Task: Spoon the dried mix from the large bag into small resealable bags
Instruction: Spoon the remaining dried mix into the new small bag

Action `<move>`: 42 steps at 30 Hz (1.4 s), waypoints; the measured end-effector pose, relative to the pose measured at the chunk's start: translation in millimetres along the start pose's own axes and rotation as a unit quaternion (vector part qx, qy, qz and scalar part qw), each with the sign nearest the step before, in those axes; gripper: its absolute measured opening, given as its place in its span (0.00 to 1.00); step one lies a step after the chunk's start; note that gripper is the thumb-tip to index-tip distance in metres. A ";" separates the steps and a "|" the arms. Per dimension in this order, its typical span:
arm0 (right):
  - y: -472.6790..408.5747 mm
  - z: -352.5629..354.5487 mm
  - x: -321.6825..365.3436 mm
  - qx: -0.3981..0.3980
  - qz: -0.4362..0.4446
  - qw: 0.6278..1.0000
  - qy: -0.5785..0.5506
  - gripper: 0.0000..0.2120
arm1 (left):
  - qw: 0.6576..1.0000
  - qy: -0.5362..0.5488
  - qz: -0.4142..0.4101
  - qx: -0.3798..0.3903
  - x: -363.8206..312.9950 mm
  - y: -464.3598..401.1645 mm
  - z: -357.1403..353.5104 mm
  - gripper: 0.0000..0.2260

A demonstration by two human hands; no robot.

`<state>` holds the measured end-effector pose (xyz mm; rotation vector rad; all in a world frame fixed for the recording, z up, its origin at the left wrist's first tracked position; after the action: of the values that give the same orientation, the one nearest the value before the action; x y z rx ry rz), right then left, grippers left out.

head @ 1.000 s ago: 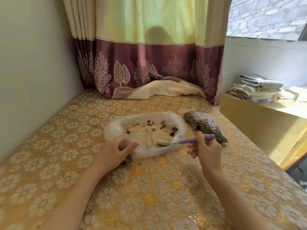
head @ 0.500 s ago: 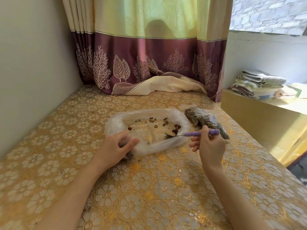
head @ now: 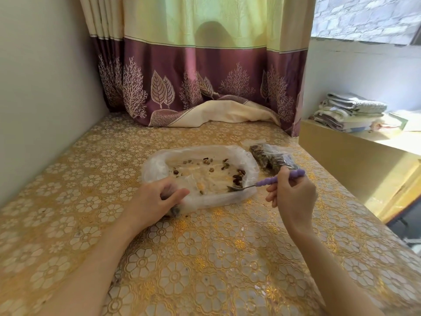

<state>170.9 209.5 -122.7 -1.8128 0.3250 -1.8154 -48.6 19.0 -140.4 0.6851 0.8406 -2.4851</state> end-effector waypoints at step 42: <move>-6.0 -45.3 -39.2 0.032 -0.258 0.937 -0.235 0.14 | 0.976 0.200 0.085 -0.022 -6.6 -1.0 12.0 0.21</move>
<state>123.1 225.9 -155.4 -2.3559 -0.4274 -1.5927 -47.8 13.5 -127.9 1.2144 0.9275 -2.2002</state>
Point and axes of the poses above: each hand's wrist, its own y-axis away from the middle knuckle, its own z-axis out of the back of the hand, x = y × z, the point moved 6 cm from there along -y, towards the middle knuckle, and after that the axes turned 4 degrees about z, right-handed, at the moved point
